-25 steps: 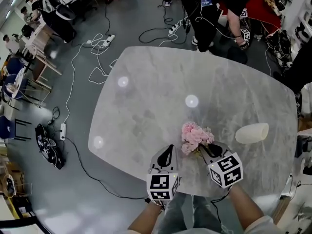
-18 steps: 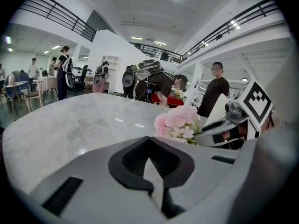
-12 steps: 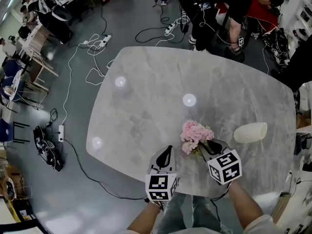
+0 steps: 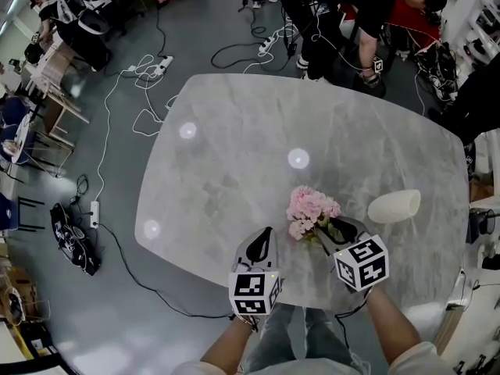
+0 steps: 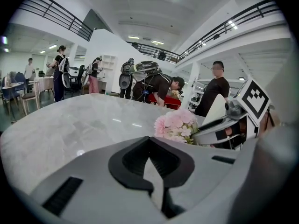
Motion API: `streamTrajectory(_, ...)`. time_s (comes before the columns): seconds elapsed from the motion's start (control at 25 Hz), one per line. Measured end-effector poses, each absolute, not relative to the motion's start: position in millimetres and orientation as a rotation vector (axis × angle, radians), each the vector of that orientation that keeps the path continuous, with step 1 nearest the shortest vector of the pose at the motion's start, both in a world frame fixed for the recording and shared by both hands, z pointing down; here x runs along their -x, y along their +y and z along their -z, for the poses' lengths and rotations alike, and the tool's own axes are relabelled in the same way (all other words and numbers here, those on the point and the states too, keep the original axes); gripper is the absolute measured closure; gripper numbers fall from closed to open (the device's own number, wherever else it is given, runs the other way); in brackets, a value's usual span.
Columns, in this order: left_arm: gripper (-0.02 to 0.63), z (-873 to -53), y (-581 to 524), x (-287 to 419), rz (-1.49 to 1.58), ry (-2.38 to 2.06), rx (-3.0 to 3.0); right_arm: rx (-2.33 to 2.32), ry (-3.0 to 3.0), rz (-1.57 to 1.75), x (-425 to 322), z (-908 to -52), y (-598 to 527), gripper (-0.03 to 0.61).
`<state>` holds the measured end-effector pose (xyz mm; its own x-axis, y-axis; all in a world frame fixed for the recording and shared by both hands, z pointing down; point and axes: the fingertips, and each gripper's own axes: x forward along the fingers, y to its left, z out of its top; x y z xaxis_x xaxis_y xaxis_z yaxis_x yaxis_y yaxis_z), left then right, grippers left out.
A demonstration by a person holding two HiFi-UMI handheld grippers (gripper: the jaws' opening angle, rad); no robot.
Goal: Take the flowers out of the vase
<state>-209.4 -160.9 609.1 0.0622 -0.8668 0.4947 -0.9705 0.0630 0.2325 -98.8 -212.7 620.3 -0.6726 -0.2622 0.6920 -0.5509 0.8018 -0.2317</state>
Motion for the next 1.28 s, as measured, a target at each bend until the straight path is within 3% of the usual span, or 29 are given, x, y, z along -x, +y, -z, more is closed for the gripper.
streamTrajectory(0.64,0.609,-587.9,-163.0,191.1,-0.234,-1.871,-1.833,-0.768,-2.372,-0.558,62.6,-587.2,-224.2,0.416)
streamTrajectory(0.92,0.609,-555.4,-151.6,189.2,-0.198,-1.918,-1.806,-0.880,-2.430,-0.553,52.0,-556.9,-215.4,0.523)
streamTrajectory(1.28,0.609,-519.4,-142.5,178.1,-0.210,-1.966,-1.820,-0.945,-2.488,-0.555,38.8,-520.3,-213.6,0.556)
